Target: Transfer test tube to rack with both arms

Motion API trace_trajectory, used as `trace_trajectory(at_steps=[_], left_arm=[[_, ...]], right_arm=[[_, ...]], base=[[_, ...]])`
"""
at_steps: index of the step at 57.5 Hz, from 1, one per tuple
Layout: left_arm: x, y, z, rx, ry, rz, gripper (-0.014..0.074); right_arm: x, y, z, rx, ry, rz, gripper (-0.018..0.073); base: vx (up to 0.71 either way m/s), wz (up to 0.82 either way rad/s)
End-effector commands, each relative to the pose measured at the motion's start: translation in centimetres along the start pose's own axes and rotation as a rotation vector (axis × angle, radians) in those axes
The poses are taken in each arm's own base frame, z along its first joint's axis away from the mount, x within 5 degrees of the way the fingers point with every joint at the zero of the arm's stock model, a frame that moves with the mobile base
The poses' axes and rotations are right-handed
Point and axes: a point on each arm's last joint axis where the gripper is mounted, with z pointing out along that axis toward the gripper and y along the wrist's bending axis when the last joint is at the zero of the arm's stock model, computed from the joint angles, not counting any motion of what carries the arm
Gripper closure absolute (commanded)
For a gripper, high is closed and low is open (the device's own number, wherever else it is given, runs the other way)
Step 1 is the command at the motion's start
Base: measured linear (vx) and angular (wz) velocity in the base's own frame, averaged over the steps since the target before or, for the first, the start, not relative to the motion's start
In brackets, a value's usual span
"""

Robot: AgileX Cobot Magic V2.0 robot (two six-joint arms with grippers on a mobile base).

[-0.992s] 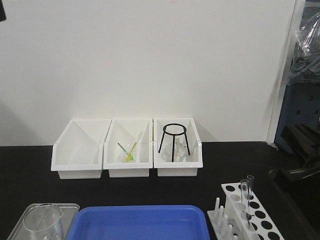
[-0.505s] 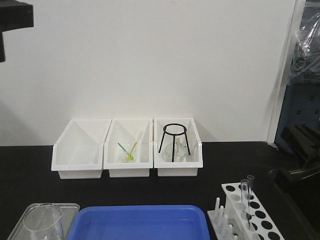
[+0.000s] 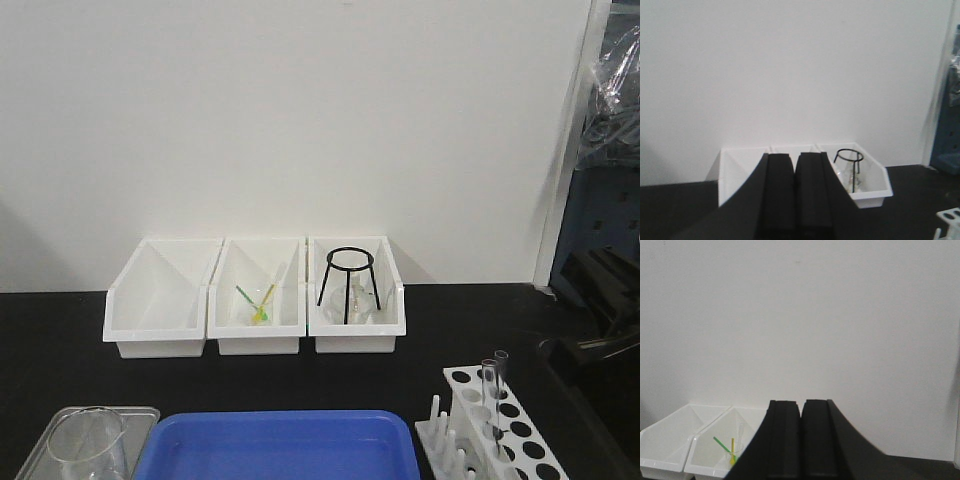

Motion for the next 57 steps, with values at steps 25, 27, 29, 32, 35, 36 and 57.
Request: trace_trajectory(at_steps=[25, 27, 29, 32, 35, 36, 57], left_arm=[[15.1, 2.8, -4.0, -0.144, -0.108, -0.023, 0.0582], [15.9, 2.8, -4.2, -0.144, -0.110, -0.023, 0.0582], [16.3, 2.9, -4.4, -0.144, -0.114, -0.023, 0.0582], [16.7, 2.9, -4.6, -0.146, -0.110, -0.023, 0.0582], [16.9, 2.9, -4.7, -0.151, -0.090, -0.023, 0.0582], [16.9, 2.9, -4.7, -0.152, -0.087, -0.017, 0.0582], [18.5, 3.2, -4.8, -0.188, 0.094, -0.024, 0.0582]], right_arm=[[-2.0, 0.1, -0.1, -0.009, -0.122, -0.013, 0.0570], [-2.0, 0.1, -0.1, -0.009, -0.122, -0.013, 0.0570], [-2.0, 0.1, -0.1, -0.009, -0.122, -0.013, 0.0570], [-2.0, 0.1, -0.1, -0.009, -0.122, -0.013, 0.0570], [-2.0, 0.1, -0.1, -0.009, -0.121, -0.013, 0.0570], [-2.0, 0.1, -0.1, -0.009, -0.121, -0.013, 0.0570], [-1.9, 0.1, -0.1, -0.009, -0.119, -0.013, 0.0570]], base=[[0.00, 0.00], [0.00, 0.00], [0.00, 0.00], [0.00, 0.00], [0.00, 0.00], [0.00, 0.00], [0.00, 0.00]])
